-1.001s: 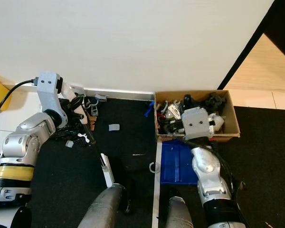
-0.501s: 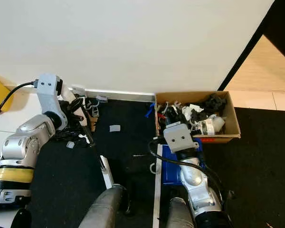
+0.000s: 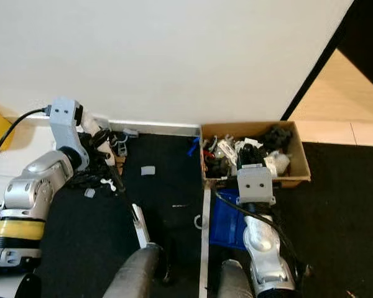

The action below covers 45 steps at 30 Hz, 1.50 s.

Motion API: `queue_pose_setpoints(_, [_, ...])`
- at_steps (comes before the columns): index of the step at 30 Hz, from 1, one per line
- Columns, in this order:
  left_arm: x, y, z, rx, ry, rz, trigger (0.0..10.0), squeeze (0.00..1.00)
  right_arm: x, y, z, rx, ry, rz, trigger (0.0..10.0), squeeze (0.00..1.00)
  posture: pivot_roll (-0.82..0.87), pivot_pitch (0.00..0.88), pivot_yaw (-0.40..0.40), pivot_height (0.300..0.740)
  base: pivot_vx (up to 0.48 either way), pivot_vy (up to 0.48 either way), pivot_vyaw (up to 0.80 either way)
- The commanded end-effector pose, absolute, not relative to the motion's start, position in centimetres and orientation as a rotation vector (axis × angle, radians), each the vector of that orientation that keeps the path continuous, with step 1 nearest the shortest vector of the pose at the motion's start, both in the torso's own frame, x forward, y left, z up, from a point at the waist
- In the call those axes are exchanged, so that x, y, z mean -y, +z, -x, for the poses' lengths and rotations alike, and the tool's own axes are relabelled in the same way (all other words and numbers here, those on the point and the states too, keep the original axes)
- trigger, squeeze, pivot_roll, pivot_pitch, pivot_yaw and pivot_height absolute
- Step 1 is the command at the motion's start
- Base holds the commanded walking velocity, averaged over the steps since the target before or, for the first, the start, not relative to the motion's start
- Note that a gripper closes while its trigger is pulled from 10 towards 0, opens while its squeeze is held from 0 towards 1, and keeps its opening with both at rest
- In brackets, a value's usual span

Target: Sweep floor

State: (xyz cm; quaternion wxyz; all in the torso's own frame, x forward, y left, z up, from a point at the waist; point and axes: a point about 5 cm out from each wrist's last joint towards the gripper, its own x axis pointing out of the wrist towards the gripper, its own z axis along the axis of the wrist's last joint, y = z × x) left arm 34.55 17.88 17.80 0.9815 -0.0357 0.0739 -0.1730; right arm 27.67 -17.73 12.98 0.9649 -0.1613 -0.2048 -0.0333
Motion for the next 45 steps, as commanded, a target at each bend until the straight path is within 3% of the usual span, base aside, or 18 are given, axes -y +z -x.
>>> queue_pose_setpoints(1, [-18.0, 17.1, -34.3, -0.160, -0.343, 0.074, 10.0, 0.00, 17.1, 13.6, -27.7, 0.440, -0.035, 0.307, 10.0, 0.00, 0.13, 0.256, 0.138, 0.740, 0.000, 0.000, 0.00])
queue_pose_setpoints(19, [-18.1, 16.8, -34.2, -0.163, -0.338, 0.067, 10.0, 0.00, 15.7, 12.4, -28.2, 0.383, 0.117, 0.362, 10.0, 0.00, 0.14, 0.251, 0.133, 0.740, 0.000, 0.000, 0.00])
queue_pose_setpoints(32, [-17.6, 16.8, -34.5, -0.130, -0.359, 0.052, 10.0, 0.00, 15.8, 7.1, -28.2, 0.161, 0.099, 0.338, 10.0, 0.00, 0.15, 0.251, 0.139, 0.740, 0.000, 0.000, 0.00])
queue_pose_setpoints(37, [-17.6, 16.0, -34.5, -0.119, -0.391, -0.031, 10.0, 0.00, 15.8, 5.7, -28.7, 0.068, 0.059, 0.202, 10.0, 0.00, 0.15, 0.245, 0.136, 0.740, 0.000, 0.000, 0.00])
queue_pose_setpoints(45, [-17.1, 17.2, -35.3, -0.052, -0.495, -0.137, 10.0, 0.00, 15.6, 5.9, -29.0, 0.088, 0.095, 0.212, 10.0, 0.00, 0.15, 0.249, 0.136, 0.740, 0.000, 0.000, 0.00])
